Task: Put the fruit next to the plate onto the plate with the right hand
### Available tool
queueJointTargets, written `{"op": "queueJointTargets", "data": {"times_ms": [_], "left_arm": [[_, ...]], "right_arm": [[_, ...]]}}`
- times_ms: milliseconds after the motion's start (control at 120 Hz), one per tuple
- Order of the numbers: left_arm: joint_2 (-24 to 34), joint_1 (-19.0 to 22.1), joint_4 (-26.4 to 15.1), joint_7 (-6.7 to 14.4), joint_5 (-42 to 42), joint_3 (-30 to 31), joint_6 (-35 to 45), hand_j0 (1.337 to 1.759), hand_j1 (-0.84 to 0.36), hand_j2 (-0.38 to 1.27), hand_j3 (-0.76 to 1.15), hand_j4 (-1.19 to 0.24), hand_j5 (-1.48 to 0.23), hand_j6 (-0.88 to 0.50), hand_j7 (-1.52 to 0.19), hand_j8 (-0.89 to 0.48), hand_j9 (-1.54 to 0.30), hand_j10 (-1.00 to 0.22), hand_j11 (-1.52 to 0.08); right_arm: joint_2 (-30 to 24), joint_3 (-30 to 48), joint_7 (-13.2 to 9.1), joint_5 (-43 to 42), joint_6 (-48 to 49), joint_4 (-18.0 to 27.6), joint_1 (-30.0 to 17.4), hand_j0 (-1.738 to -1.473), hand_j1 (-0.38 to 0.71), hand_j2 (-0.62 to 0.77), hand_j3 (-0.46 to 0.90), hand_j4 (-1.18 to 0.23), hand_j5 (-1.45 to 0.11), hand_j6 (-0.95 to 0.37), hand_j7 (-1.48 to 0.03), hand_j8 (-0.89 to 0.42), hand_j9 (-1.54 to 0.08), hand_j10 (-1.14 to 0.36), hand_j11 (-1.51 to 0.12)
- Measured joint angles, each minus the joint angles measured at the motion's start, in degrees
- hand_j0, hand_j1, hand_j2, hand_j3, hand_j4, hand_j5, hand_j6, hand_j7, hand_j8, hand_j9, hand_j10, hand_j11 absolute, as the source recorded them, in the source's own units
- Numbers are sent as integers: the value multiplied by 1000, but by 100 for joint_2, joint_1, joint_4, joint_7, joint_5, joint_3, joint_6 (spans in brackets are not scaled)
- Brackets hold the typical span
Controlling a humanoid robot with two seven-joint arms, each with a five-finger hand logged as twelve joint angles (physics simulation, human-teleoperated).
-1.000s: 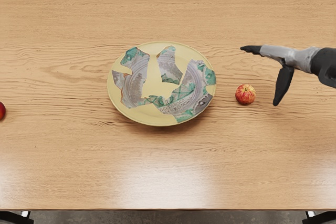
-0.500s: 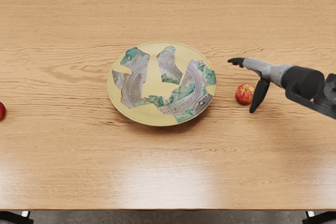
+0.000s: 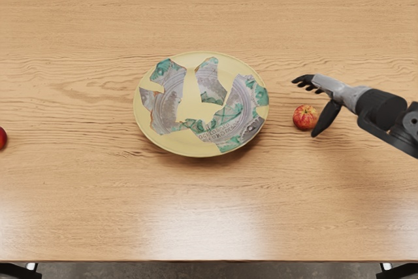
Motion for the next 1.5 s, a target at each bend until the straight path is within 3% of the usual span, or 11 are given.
{"op": "queueJointTargets", "data": {"times_ms": [383, 942, 1292, 1500], "left_arm": [[0, 4, 0, 0, 0, 0, 0, 1658, 335, 3, 0, -13, -16, -13, -15, -13, -15, -12, -15], [0, 4, 0, 0, 0, 0, 0, 1658, 335, 3, 0, -13, -16, -13, -15, -13, -15, -12, -15], [0, 3, 0, 0, 0, 0, 0, 1658, 335, 3, 0, -13, -15, -13, -15, -13, -15, -12, -15], [0, 0, 0, 0, 0, 0, 0, 1658, 335, 3, 0, -13, -15, -13, -15, -13, -15, -12, -15]], "right_arm": [[51, -14, 41, 0, -500, 5, -300, -1658, -14, -54, 0, -283, -365, -285, -365, -284, -365, -283, -365], [106, -53, 36, 3, -522, 11, -362, -1658, 177, -85, 0, -442, -572, -443, -572, -443, -572, -441, -572], [93, 21, 28, 176, -509, 57, -347, -1658, 215, 53, 0, -503, -656, -492, -654, -433, -652, -505, -652], [74, 201, 28, 320, -460, 91, -334, -1658, 223, 55, 0, -513, -675, -477, -671, -420, -670, -516, -670]]}}
